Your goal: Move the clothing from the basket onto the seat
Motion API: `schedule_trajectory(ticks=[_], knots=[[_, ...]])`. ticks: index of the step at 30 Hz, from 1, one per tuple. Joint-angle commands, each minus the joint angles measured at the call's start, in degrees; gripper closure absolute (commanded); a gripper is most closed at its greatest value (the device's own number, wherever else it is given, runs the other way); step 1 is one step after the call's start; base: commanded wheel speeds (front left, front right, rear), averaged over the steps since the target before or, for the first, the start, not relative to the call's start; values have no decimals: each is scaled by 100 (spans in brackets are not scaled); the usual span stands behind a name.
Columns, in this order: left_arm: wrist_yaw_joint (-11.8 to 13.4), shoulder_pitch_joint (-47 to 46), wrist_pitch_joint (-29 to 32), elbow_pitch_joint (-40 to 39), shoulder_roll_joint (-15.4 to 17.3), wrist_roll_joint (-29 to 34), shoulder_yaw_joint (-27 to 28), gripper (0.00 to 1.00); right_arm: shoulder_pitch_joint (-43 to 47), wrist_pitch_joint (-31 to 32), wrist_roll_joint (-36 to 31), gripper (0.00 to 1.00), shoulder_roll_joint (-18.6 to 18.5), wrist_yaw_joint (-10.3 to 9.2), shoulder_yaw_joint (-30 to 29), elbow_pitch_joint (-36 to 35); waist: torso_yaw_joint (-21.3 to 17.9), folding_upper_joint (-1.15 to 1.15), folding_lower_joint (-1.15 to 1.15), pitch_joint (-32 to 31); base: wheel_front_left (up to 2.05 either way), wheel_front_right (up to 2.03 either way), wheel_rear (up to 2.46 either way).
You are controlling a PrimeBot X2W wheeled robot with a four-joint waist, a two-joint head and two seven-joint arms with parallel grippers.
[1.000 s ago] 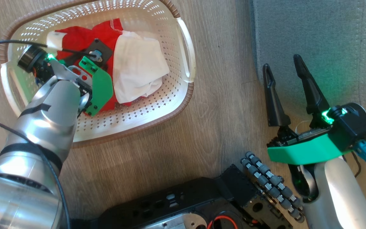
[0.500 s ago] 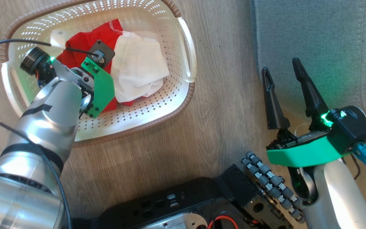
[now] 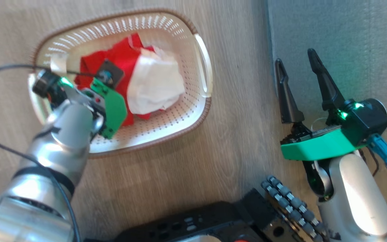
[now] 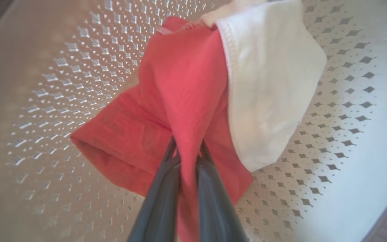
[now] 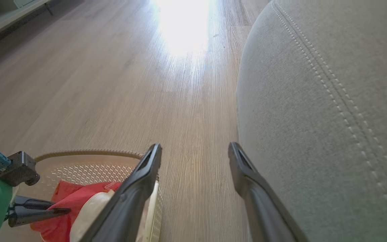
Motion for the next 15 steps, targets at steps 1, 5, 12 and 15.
schedule_trajectory(ticks=[1,5,12,15], knots=[[44,212,-173,-60,8,-93,137,100,163,-36,-61,0,-56,-1,66,-28,238,0,0,-385,0,0,0],[66,355,-386,-60,-70,-212,176,100,136,-36,-157,0,-56,-1,47,158,406,0,0,-733,0,0,0],[145,763,-662,-241,-149,-552,357,100,126,-36,-208,0,-56,-1,-3,539,687,0,0,-1589,0,0,0],[146,944,-677,-601,-133,-710,489,100,155,-36,-213,0,-56,-1,-24,681,783,0,0,-1919,0,0,0]])
